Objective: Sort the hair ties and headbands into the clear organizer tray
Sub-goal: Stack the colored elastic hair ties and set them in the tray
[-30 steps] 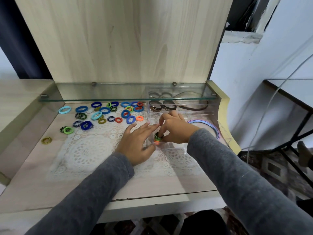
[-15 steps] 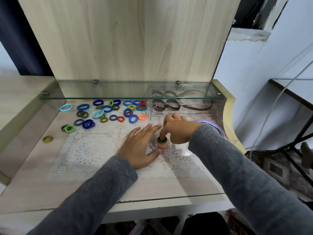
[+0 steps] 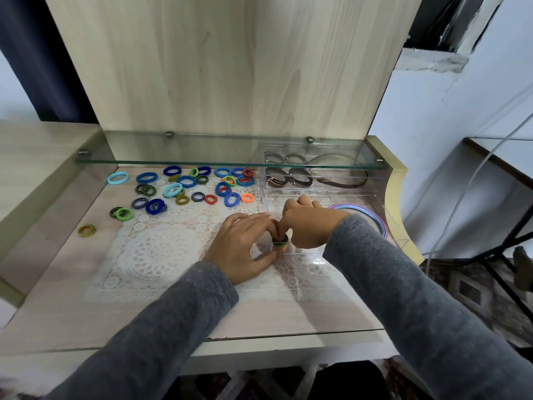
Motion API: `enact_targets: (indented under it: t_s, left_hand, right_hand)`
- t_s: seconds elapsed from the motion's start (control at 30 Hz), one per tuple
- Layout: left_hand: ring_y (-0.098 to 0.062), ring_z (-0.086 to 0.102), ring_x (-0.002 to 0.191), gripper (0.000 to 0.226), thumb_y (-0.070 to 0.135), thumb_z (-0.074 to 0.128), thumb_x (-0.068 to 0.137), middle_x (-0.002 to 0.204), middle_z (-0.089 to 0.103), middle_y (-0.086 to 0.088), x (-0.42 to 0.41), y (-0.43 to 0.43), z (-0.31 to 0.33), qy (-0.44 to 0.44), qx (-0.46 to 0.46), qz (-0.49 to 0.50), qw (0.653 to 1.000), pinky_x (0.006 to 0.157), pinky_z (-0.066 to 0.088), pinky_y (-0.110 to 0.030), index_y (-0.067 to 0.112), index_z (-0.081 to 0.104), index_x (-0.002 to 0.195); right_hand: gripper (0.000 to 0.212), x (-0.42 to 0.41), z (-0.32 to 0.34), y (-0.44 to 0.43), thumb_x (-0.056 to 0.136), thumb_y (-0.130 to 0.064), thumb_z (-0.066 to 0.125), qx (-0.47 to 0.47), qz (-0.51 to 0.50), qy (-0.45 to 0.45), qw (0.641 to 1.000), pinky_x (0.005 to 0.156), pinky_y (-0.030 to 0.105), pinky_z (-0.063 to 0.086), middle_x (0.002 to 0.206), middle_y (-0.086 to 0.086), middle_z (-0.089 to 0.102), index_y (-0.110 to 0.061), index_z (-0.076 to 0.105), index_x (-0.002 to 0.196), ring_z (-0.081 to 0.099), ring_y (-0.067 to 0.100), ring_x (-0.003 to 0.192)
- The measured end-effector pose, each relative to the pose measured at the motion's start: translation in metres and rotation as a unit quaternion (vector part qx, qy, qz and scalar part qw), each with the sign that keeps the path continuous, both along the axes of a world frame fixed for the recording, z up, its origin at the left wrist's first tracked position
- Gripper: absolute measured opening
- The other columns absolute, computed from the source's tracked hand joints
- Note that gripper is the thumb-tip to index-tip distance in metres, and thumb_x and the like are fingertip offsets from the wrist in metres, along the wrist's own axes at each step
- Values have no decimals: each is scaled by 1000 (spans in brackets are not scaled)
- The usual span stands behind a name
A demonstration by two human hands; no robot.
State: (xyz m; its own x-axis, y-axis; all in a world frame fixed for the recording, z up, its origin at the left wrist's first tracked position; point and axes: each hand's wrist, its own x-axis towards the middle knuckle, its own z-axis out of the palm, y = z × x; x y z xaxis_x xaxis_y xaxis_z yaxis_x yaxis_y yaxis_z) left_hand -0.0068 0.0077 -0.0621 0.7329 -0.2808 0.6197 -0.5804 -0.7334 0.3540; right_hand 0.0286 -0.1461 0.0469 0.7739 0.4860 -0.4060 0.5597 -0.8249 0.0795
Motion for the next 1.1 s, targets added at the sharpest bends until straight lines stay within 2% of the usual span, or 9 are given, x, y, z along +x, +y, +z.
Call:
enact_targets:
  t_s: [0.1, 0.2, 0.3, 0.5, 0.57, 0.7, 0.83, 1.0, 1.1]
  left_hand:
    - [-4, 47, 127, 28, 32, 69, 76, 113, 68, 10, 2, 1, -3, 1, 12, -8, 1000, 105, 27, -30, 22, 63, 101]
    - [-4, 47, 129, 21, 27, 70, 78, 111, 68, 14, 2, 2, -4, 14, 14, -9, 1000, 109, 24, -29, 22, 64, 98]
    - [-3, 48, 128, 17, 33, 66, 82, 110, 68, 17, 2, 2, -4, 19, 15, -9, 1000, 109, 23, -29, 25, 64, 97]
    - [-2, 48, 127, 22, 45, 57, 86, 111, 67, 18, 0, 1, -3, 23, 8, -14, 1000, 108, 23, -28, 27, 63, 96]
    - [-3, 49, 126, 24, 46, 56, 87, 113, 67, 17, 0, 1, -2, 21, 6, -17, 1000, 107, 25, -30, 26, 62, 99]
    - [-5, 51, 124, 26, 46, 57, 86, 119, 64, 16, 0, 0, 0, 17, 7, -19, 1000, 103, 30, -31, 25, 60, 101]
    - [-9, 52, 120, 29, 46, 58, 84, 118, 62, 12, -1, -1, 3, 10, 6, -14, 1000, 99, 30, -26, 24, 57, 103]
    - [-11, 53, 117, 30, 42, 63, 82, 117, 61, 10, 0, -1, 2, 10, -1, -9, 1000, 97, 39, -34, 25, 51, 104]
    - [-10, 52, 117, 31, 42, 62, 81, 117, 60, 11, -1, -1, 3, 19, -3, -3, 1000, 98, 38, -33, 27, 49, 104]
  right_hand:
    - [38, 2, -1, 1, 94, -19, 42, -18, -13, 8, 1000, 106, 49, 32, 136, 5, 35, -26, 56, 129, 28, 31, 127]
    - [42, 3, 2, -2, 92, -15, 41, -7, -17, 30, 999, 106, 49, 33, 135, 3, 37, -34, 59, 125, 29, 31, 127]
    - [49, 4, 4, -7, 88, -8, 40, 32, -17, 46, 998, 106, 49, 32, 135, 0, 39, -41, 63, 116, 30, 29, 126]
    - [43, 15, 1, -12, 77, 2, 43, 198, -50, -32, 978, 105, 47, 31, 116, 2, 52, -36, 64, 75, 38, 28, 118]
    - [36, 17, -5, -15, 79, 0, 47, 211, -74, -77, 972, 104, 44, 33, 114, 2, 54, -30, 68, 77, 39, 27, 117]
    - [24, 11, -16, -17, 85, -12, 56, 153, -77, -105, 980, 102, 41, 33, 120, 0, 55, -24, 74, 94, 36, 25, 118]
    - [26, 6, -19, -15, 86, -15, 53, 129, -51, -113, 984, 100, 40, 34, 119, 1, 56, -27, 73, 98, 39, 24, 115]
    - [28, 1, -22, -10, 90, -18, 49, 100, 0, -152, 983, 99, 39, 35, 119, 0, 57, -29, 70, 104, 40, 24, 115]
    - [27, 0, -25, -7, 92, -20, 49, 83, 16, -176, 981, 99, 39, 36, 120, -1, 57, -28, 69, 107, 41, 24, 115]
